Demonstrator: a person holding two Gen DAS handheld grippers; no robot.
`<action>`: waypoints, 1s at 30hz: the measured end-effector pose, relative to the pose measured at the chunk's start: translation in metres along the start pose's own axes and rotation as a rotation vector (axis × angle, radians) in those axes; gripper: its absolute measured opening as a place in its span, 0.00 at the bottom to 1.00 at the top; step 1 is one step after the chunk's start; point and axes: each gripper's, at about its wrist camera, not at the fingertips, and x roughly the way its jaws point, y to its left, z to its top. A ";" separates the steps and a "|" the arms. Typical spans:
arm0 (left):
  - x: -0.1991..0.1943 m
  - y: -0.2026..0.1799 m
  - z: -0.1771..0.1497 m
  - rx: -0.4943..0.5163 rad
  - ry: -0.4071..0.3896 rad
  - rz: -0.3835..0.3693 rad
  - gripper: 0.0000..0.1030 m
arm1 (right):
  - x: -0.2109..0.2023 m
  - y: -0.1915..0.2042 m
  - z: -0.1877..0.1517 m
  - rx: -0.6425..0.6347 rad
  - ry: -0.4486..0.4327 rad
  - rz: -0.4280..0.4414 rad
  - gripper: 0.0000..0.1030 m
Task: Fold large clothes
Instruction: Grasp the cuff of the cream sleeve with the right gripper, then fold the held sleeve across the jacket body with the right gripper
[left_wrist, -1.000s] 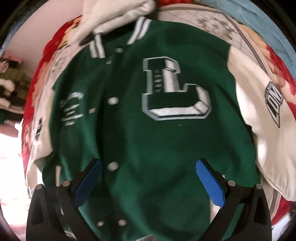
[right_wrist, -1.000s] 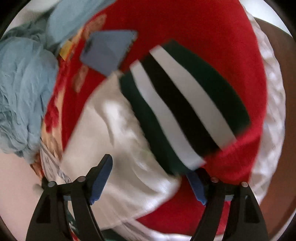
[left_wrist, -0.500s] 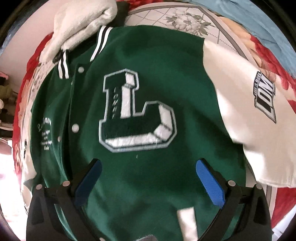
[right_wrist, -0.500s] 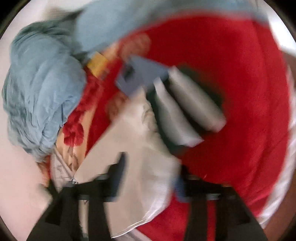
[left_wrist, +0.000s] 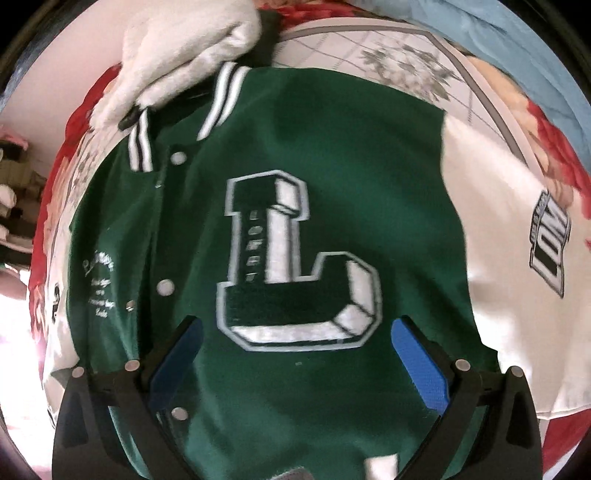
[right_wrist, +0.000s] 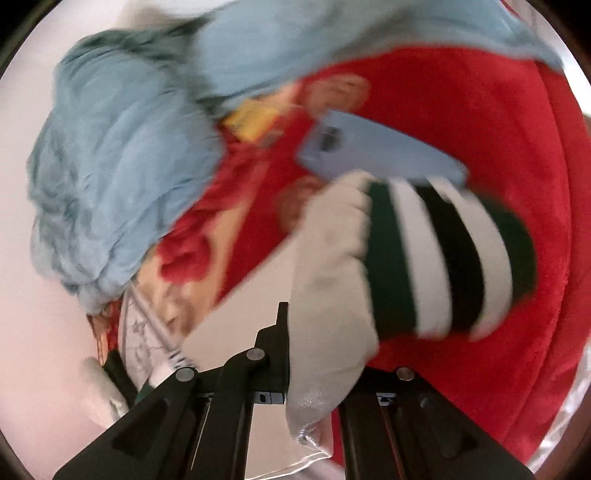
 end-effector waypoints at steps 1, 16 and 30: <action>-0.002 0.008 0.001 -0.010 0.002 -0.001 1.00 | -0.005 0.013 -0.002 -0.021 -0.003 0.009 0.04; -0.036 0.188 -0.019 -0.248 -0.030 0.033 1.00 | -0.013 0.300 -0.165 -0.557 0.190 0.168 0.04; 0.028 0.369 -0.113 -0.548 0.133 0.201 1.00 | 0.123 0.421 -0.555 -1.423 0.522 0.071 0.03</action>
